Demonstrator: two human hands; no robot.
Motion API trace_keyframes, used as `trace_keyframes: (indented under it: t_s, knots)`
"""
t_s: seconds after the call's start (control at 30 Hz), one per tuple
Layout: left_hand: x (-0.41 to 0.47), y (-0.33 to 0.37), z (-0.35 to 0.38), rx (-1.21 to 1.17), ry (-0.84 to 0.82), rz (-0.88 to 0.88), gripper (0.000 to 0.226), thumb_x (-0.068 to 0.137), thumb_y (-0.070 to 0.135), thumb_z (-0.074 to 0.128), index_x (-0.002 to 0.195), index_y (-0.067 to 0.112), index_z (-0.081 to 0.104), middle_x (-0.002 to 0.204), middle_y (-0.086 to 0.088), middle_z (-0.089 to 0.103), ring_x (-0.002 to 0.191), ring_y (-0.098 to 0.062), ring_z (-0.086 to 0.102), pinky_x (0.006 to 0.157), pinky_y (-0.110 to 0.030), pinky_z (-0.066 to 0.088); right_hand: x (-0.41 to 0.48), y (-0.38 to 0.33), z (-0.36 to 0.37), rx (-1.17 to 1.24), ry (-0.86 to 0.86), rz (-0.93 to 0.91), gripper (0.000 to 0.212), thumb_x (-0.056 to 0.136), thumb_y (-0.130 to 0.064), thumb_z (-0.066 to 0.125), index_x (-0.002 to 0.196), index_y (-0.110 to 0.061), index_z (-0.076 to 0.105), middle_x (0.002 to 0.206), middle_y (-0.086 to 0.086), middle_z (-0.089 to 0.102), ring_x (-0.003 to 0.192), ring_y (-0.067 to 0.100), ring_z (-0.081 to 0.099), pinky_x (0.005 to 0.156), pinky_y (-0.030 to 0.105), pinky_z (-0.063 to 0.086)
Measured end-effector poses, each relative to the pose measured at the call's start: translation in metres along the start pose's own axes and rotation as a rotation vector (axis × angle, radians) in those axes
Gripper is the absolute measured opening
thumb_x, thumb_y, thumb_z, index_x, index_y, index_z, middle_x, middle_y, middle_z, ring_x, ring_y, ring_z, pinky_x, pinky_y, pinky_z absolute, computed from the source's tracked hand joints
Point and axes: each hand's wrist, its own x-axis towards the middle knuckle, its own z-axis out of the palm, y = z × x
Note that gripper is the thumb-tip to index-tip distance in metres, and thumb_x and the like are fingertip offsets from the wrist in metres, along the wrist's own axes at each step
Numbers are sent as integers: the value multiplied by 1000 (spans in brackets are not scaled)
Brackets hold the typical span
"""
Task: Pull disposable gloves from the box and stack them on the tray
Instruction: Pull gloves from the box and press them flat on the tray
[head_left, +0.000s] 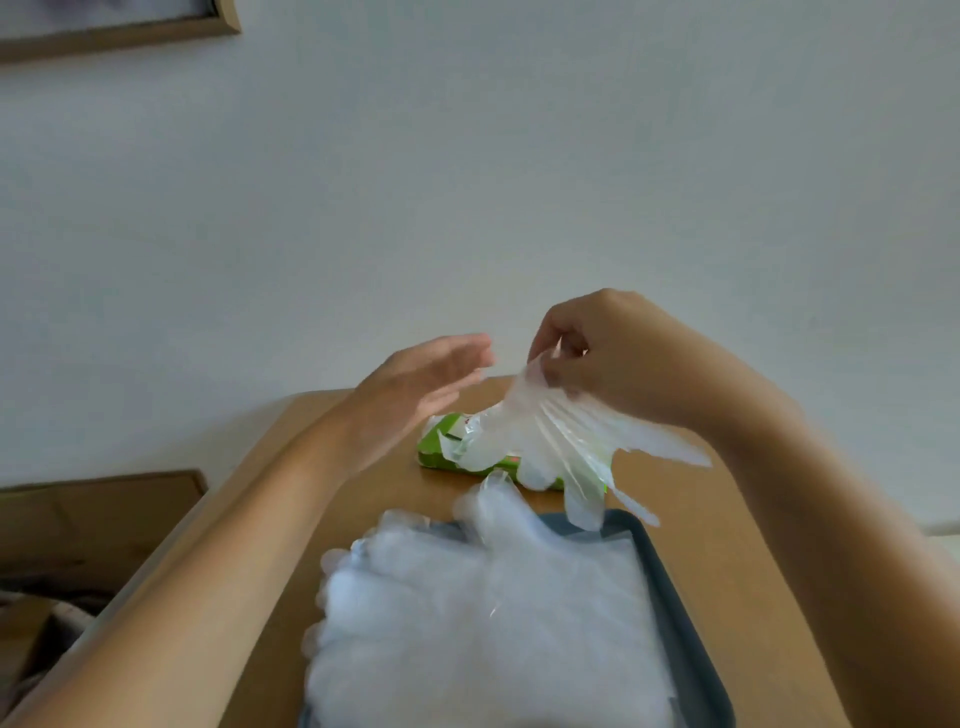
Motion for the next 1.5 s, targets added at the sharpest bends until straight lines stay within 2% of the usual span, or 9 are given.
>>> trace_keyframes:
  t_s: [0.13,0.27,0.47,0.77,0.97,1.1,1.17,1.3,1.5]
  knots:
    - [-24,13,26,171,-279,75,92,67,53,80,144,28,38,143,0,50,134,-21,44,111,-50,31,1,-32,-2,-175,-63,14,25,86,-28,61,63,-18,63,53,-5,62,50,5,51,44,16,34]
    - [-59,5,32,113,-137,-32,54,70,32,81,121,32,61,120,-3,66,116,-23,59,105,-51,41,2,-67,-7,-167,-172,61,31,89,-23,53,60,-20,65,49,-6,60,38,2,43,41,14,35]
    - [-88,14,12,-23,-39,-145,21,70,36,78,62,17,73,67,1,67,67,-14,60,67,-20,48,1,-67,-13,-41,-191,150,20,87,-27,61,78,-14,72,53,-4,62,33,3,38,46,21,35]
    - [-100,-9,-10,130,-186,-560,19,76,18,74,74,8,59,56,2,54,41,-2,46,38,-13,36,-39,24,68,46,-387,331,20,78,-32,76,65,-21,64,61,-4,54,55,11,46,56,22,36]
    - [-95,-32,-6,658,-93,-741,35,78,41,76,86,10,63,68,-1,55,54,-13,52,52,-21,43,-60,60,101,147,-373,333,15,87,-24,67,80,-11,69,67,-3,64,47,5,48,49,16,41]
    - [-96,-16,18,1000,342,-412,36,88,44,62,111,20,50,105,2,52,97,-18,55,81,-28,42,-61,66,108,154,-350,323,14,86,-26,69,80,-14,70,66,0,67,48,6,51,50,18,42]
    - [-99,-8,42,957,394,-120,26,91,35,59,113,25,48,96,16,46,89,-7,52,74,-21,33,-61,67,111,185,-356,318,10,84,-27,71,83,-17,70,58,-6,63,45,4,49,49,17,40]
    - [-100,-18,84,874,55,138,18,88,27,63,104,25,56,85,19,41,76,4,45,71,-18,32,-61,68,114,220,-361,287,7,83,-25,73,79,-22,68,50,-9,57,41,1,44,45,12,34]
    - [-100,-58,92,768,-312,-78,76,88,50,60,150,35,19,157,16,18,140,-1,20,117,-23,17,-60,71,116,57,-263,296,8,86,-23,65,81,-25,70,62,-8,62,46,-2,49,48,11,36]
